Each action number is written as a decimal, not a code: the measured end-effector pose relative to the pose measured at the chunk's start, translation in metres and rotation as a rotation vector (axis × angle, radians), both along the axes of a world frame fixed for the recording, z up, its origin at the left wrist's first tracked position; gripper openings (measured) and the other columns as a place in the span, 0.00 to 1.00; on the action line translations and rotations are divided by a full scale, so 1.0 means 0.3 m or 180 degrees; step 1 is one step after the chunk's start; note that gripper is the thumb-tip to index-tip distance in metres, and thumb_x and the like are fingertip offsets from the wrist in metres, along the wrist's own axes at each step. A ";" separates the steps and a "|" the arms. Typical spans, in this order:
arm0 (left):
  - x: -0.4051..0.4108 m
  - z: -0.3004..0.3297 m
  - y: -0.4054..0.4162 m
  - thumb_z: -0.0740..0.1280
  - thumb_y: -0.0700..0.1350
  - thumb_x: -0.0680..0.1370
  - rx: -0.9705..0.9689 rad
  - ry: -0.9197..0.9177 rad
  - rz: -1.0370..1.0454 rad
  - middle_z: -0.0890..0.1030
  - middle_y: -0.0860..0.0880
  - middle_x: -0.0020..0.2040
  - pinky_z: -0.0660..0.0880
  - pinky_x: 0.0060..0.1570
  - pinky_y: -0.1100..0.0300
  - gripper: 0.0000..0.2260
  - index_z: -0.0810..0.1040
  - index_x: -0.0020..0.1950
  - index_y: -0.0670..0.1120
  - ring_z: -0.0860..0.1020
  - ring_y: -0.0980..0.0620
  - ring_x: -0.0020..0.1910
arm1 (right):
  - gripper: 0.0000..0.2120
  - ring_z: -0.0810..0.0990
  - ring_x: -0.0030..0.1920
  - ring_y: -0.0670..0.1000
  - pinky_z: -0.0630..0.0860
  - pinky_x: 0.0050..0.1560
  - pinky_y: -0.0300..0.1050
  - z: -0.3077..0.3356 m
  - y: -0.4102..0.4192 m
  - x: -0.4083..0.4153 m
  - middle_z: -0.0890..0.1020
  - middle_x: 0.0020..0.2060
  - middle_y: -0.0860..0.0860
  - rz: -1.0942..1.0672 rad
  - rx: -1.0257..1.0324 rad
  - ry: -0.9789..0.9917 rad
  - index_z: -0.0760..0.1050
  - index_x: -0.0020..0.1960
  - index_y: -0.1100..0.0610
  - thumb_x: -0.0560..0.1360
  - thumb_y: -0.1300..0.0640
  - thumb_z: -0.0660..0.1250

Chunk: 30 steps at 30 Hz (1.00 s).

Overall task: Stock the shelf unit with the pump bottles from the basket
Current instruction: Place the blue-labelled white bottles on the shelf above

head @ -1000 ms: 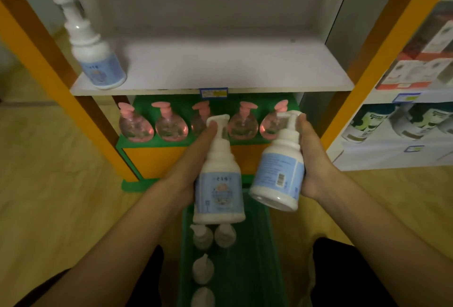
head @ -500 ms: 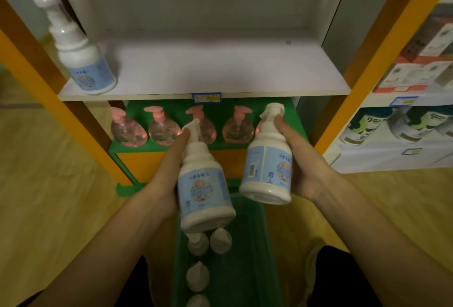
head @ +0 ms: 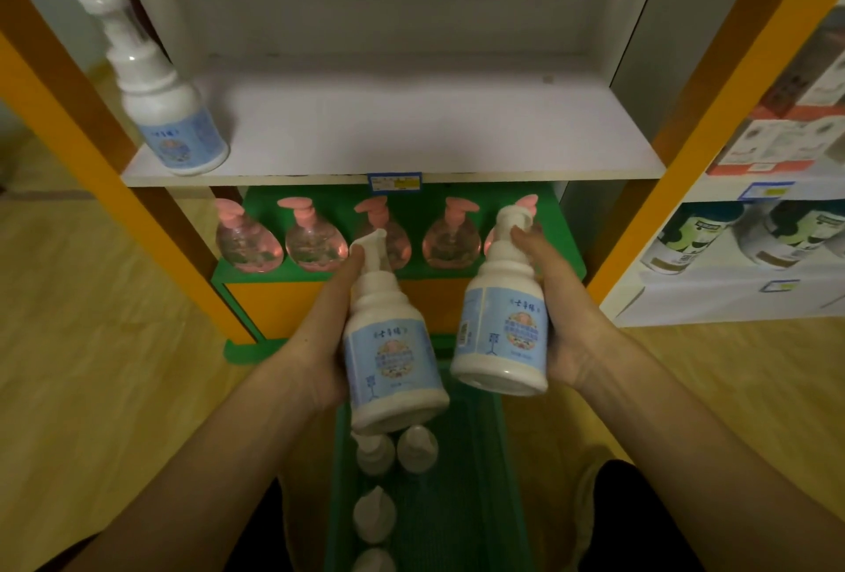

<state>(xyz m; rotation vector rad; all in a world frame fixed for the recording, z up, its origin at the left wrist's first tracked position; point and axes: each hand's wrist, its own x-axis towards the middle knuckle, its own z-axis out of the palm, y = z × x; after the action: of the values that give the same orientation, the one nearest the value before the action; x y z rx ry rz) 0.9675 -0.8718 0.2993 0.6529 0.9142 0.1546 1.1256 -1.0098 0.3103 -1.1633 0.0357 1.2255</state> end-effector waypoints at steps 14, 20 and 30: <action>-0.001 0.010 0.016 0.71 0.59 0.69 0.0203 -0.0107 0.0112 0.81 0.43 0.31 0.79 0.32 0.53 0.18 0.78 0.48 0.46 0.81 0.46 0.29 | 0.19 0.83 0.36 0.55 0.79 0.40 0.51 -0.001 0.029 -0.028 0.84 0.35 0.55 -0.0033 0.0155 -0.0380 0.77 0.49 0.54 0.68 0.40 0.70; -0.018 0.001 0.033 0.70 0.62 0.69 0.0338 -0.0113 0.0247 0.82 0.43 0.33 0.78 0.34 0.53 0.20 0.78 0.49 0.46 0.82 0.46 0.30 | 0.18 0.83 0.33 0.53 0.80 0.36 0.48 0.011 0.059 -0.066 0.83 0.33 0.55 0.0015 0.0038 -0.0493 0.77 0.47 0.55 0.70 0.40 0.68; -0.074 0.055 0.086 0.68 0.64 0.69 0.0743 -0.0156 0.0520 0.82 0.43 0.38 0.78 0.47 0.49 0.22 0.78 0.50 0.47 0.81 0.45 0.37 | 0.22 0.82 0.32 0.53 0.79 0.39 0.50 0.041 0.134 -0.154 0.83 0.33 0.55 0.0028 0.0110 -0.0841 0.76 0.50 0.54 0.62 0.41 0.70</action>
<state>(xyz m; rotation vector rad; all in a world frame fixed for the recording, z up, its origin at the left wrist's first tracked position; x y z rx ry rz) 0.9452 -0.8459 0.3159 0.7862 0.9095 0.4265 1.0796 -0.9696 0.3226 -1.2872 -0.1881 1.0675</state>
